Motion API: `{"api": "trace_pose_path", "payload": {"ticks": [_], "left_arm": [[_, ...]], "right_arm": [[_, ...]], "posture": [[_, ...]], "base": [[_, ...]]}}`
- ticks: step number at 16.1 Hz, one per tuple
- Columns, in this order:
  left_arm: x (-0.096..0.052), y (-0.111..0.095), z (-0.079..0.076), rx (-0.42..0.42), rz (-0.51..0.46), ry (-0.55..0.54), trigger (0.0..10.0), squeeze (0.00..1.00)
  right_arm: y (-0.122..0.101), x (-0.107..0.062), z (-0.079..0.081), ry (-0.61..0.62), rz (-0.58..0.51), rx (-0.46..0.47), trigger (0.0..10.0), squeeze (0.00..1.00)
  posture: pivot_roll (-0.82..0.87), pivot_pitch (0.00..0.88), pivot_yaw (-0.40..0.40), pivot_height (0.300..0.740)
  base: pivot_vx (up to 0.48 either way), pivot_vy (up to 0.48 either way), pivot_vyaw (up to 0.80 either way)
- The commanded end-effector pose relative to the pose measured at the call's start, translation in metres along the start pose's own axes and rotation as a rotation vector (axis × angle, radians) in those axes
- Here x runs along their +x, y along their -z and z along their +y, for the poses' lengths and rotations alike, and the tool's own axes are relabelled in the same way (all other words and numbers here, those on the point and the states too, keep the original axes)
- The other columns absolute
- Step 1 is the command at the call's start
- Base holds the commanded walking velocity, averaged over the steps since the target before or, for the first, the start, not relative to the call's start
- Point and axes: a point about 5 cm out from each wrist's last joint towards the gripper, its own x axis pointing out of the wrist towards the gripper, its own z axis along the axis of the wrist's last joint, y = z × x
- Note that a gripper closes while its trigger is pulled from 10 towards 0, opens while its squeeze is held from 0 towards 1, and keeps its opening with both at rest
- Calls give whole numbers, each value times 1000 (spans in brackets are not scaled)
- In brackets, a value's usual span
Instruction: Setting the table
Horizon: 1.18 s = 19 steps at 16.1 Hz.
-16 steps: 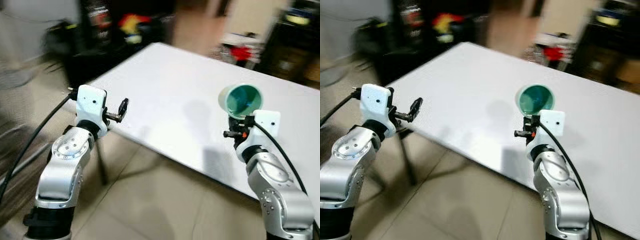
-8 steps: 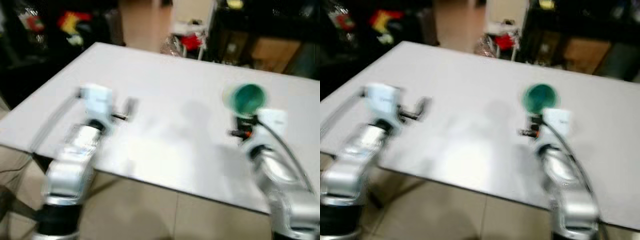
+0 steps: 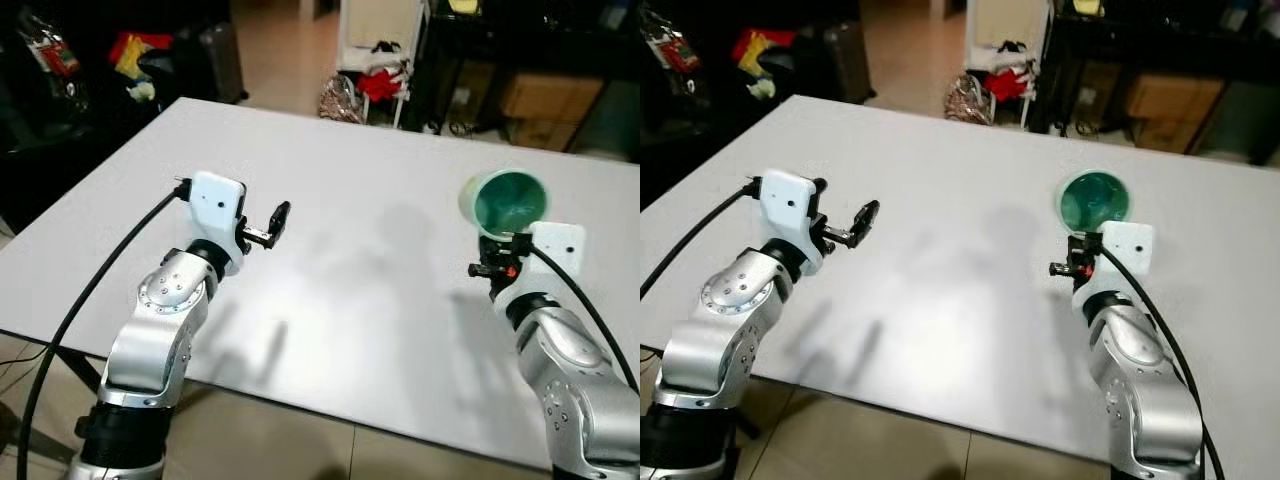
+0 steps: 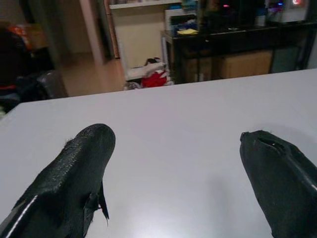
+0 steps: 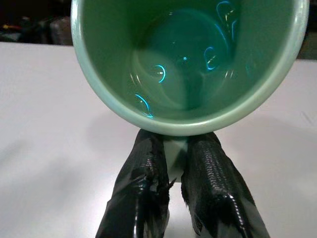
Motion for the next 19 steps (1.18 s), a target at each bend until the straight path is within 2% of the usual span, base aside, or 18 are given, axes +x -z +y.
{"api": "trace_pose_path", "payload": {"ticks": [1, 5, 7, 8, 9, 12, 14, 16, 19], "left_arm": [[-1, 1, 8, 6, 5, -19, 10000, 0], [-2, 6, 10, 11, 25, -16, 10000, 0], [-2, 10, 12, -8, 31, -28, 10000, 0], [-3, 17, 13, -9, 42, -39, 10000, 0], [-3, 19, 14, -4, 46, -44, 10000, 0], [-14, 29, 15, 2, 56, -35, 10000, 0], [-11, 28, 15, 20, 59, -24, 10000, 0], [-8, 26, 14, 18, 51, -21, 10000, 0], [-10, 25, 15, 27, 51, -12, 10000, 0]], "right_arm": [[0, -2, 8, -51, 4, 2, 10000, 0], [1, -4, 2, -51, -20, -13, 10000, 0], [1, -6, -1, -55, -69, -35, 10000, 0], [4, -7, -5, -23, -123, -86, 10000, 0], [6, -7, -5, -24, -128, -91, 10000, 0], [19, -15, -6, -55, -103, -18, 10000, 0], [23, -16, -6, -63, -86, 8, 10000, 0], [23, -15, -3, -70, -98, 45, 10000, 0], [24, -15, 5, -88, -97, 75, 10000, 0]], "posture": [[-116, 0, -22, 740], [-116, 0, -20, 740], [-118, 0, -18, 740], [-118, 0, -14, 740], [-118, 0, -13, 740], [-129, 0, -1, 740], [-126, 0, 6, 740], [-120, 0, 5, 740], [-113, 0, 4, 740]], "base": [[277, 0, 0], [277, 0, 0], [274, 0, 0], [244, 0, 0], [244, 0, 0], [0, 0, 0], [0, 0, 0], [0, 371, 0], [0, 441, -592]]}}
